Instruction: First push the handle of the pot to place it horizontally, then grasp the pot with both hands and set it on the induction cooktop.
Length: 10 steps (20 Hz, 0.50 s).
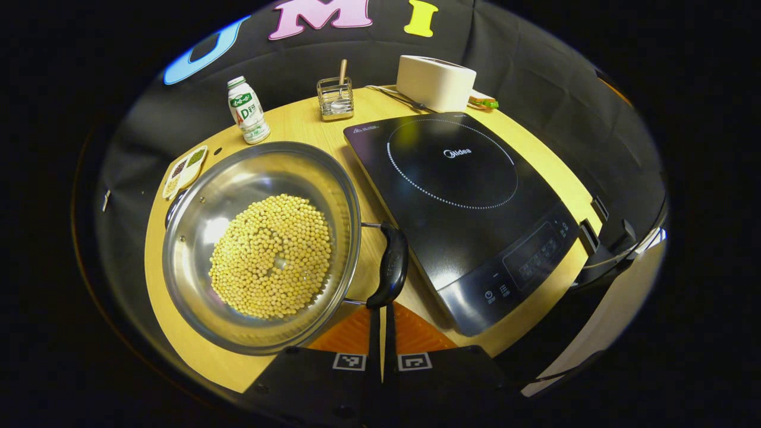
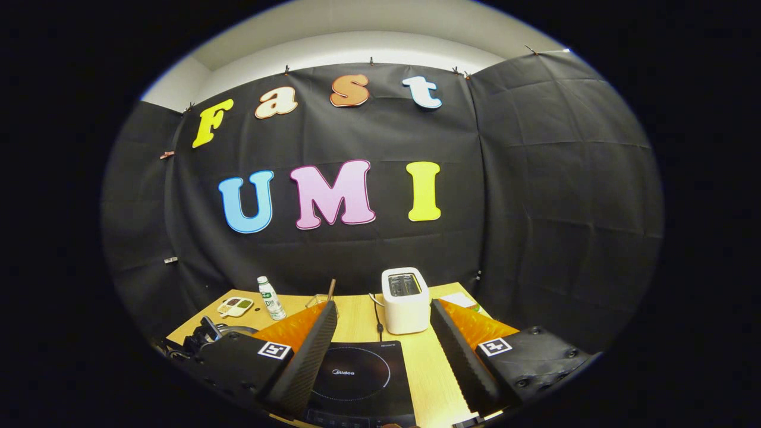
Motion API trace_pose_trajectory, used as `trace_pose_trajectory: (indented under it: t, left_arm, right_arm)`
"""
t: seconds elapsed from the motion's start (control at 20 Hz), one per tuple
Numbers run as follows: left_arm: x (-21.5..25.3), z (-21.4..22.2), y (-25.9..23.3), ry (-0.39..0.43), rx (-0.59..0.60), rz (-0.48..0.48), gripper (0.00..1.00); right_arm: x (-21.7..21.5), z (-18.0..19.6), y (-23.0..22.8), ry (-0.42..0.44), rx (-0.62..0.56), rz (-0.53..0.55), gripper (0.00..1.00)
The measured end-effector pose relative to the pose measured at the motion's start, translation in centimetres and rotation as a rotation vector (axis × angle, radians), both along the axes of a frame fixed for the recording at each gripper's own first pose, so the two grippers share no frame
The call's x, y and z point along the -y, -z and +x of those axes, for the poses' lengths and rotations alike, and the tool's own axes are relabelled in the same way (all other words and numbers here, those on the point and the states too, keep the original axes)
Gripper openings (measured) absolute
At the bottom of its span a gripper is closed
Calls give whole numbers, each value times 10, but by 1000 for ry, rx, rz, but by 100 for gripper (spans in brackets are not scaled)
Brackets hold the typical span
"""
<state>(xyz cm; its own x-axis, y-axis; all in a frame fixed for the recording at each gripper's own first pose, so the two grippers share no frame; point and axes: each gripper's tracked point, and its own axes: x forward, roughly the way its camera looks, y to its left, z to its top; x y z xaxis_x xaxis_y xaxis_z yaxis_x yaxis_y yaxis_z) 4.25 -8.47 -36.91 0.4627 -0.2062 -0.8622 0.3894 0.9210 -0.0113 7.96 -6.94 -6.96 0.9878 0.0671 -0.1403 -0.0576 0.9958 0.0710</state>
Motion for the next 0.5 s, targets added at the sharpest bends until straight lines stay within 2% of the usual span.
trace_pose_trajectory:
  t: [0.5]
  left_arm:
    - [19, 43, 0, -46, 17, -35, 5]
  right_arm:
    - [17, 10, 2, 27, -4, 2, 98]
